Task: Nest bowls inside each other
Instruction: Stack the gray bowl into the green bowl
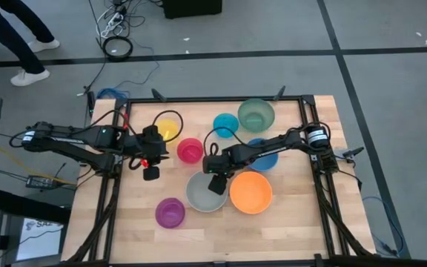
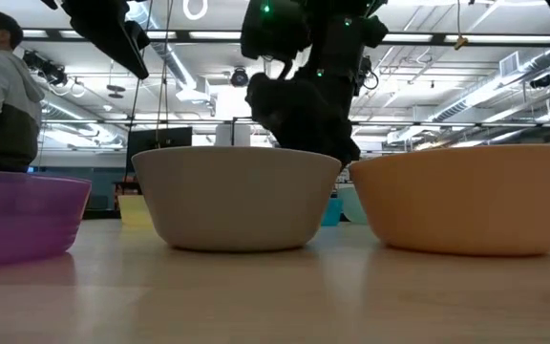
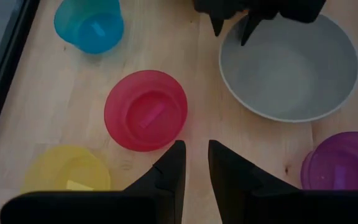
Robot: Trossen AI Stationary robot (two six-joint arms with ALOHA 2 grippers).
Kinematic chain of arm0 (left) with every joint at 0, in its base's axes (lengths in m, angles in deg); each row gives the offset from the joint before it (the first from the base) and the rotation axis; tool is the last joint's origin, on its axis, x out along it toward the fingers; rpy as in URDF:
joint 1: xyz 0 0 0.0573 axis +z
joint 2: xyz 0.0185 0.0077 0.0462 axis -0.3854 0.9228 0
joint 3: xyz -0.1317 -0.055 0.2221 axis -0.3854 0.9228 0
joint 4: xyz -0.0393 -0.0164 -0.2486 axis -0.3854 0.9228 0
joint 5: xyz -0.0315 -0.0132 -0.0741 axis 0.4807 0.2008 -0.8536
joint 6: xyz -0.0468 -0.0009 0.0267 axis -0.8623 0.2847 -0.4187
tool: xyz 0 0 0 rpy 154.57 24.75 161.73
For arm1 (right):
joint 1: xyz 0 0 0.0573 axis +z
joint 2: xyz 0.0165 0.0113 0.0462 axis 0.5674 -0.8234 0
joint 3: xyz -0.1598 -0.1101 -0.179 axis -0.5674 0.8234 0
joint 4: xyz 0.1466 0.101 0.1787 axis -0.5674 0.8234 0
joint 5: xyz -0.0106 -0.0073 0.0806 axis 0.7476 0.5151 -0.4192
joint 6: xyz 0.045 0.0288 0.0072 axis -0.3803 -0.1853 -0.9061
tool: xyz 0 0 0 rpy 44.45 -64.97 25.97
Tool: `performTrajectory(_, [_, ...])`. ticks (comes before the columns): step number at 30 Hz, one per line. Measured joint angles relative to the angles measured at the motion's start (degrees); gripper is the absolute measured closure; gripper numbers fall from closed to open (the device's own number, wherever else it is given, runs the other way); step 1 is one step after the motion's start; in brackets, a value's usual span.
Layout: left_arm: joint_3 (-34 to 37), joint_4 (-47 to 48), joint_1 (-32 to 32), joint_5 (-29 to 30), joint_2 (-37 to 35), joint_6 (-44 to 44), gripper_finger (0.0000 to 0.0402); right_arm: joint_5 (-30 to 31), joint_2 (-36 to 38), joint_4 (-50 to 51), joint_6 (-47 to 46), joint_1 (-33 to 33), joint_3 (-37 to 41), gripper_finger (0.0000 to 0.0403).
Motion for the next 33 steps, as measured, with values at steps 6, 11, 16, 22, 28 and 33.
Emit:
performTrajectory(6, [0.0,-0.5,0.0,0.3,0.0,-0.1,0.0323,-2.6,2.7,-0.7,5.2,-0.7,0.0,0.0363])
performTrajectory(11, [0.0,-1.8,-0.2,1.3,0.0,-0.1,0.0323,-5.5,7.0,0.6,7.5,-1.2,0.0,0.0397])
performTrajectory(16, [0.0,-3.9,-0.2,1.4,0.0,0.1,0.0323,-4.3,13.7,1.3,9.0,-2.6,0.0,0.0400])
performTrajectory(22, [0.0,-5.1,-0.2,1.7,0.0,1.1,0.0323,13.1,22.6,8.7,9.6,-5.7,0.0,0.0401])
performTrajectory(28, [0.0,-7.9,-0.2,2.0,0.0,1.3,0.0323,27.3,28.0,18.3,6.7,-15.6,0.0,0.0402])
performTrajectory(33, [0.0,-9.0,-0.2,2.0,0.0,1.4,0.0323,26.7,27.7,19.9,8.4,-26.7,0.0,0.0402])
